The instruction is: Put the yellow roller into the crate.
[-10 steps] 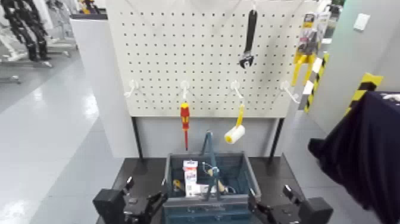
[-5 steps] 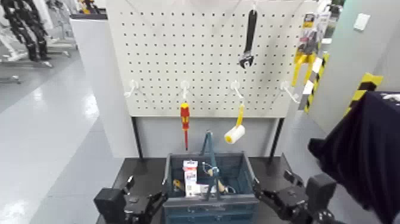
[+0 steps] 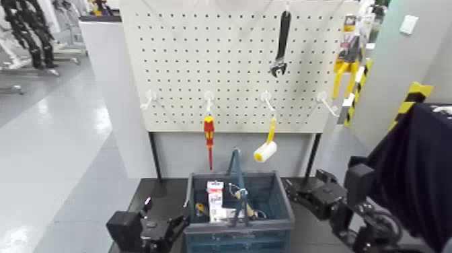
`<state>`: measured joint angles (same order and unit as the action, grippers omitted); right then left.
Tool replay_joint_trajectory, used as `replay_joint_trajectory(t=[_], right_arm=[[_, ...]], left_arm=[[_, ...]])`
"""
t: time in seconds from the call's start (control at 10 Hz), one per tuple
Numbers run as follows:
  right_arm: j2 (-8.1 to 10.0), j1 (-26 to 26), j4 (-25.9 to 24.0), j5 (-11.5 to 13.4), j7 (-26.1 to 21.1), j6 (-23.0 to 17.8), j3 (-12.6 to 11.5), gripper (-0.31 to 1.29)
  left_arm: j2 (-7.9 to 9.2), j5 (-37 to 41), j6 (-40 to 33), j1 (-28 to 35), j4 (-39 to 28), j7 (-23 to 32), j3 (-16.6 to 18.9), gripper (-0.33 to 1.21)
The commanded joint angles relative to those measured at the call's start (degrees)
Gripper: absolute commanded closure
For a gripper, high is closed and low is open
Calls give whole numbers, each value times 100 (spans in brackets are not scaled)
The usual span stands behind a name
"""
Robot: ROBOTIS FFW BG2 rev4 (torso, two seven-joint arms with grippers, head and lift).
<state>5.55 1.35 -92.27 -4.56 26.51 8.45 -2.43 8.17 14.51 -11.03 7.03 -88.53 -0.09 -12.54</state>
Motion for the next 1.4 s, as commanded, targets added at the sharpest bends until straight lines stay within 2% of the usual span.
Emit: replay_joint_trajectory(t=[0.1,0.4,0.7,1.0,1.4], right_arm=[[113,471,420,8,83,-151,58,14],[280,1175,1115,43,417,-415,225,14],[342,1781,1897,34,733,-713,348,14],[324,2396,2785,-1,1049,-1091,515,14],[210,3073,3910,-54,1287,-1583,753,14]], left_arm=[[0,8,-13,0,11,0,-2,17],[-9,8,-22,0,20,9,6,17],[-18,8,-22,0,28,9,15,17],[-35,8,-22,0,37,9,15,17],[-44,-1,-13,-27,55,9,-11,17]])
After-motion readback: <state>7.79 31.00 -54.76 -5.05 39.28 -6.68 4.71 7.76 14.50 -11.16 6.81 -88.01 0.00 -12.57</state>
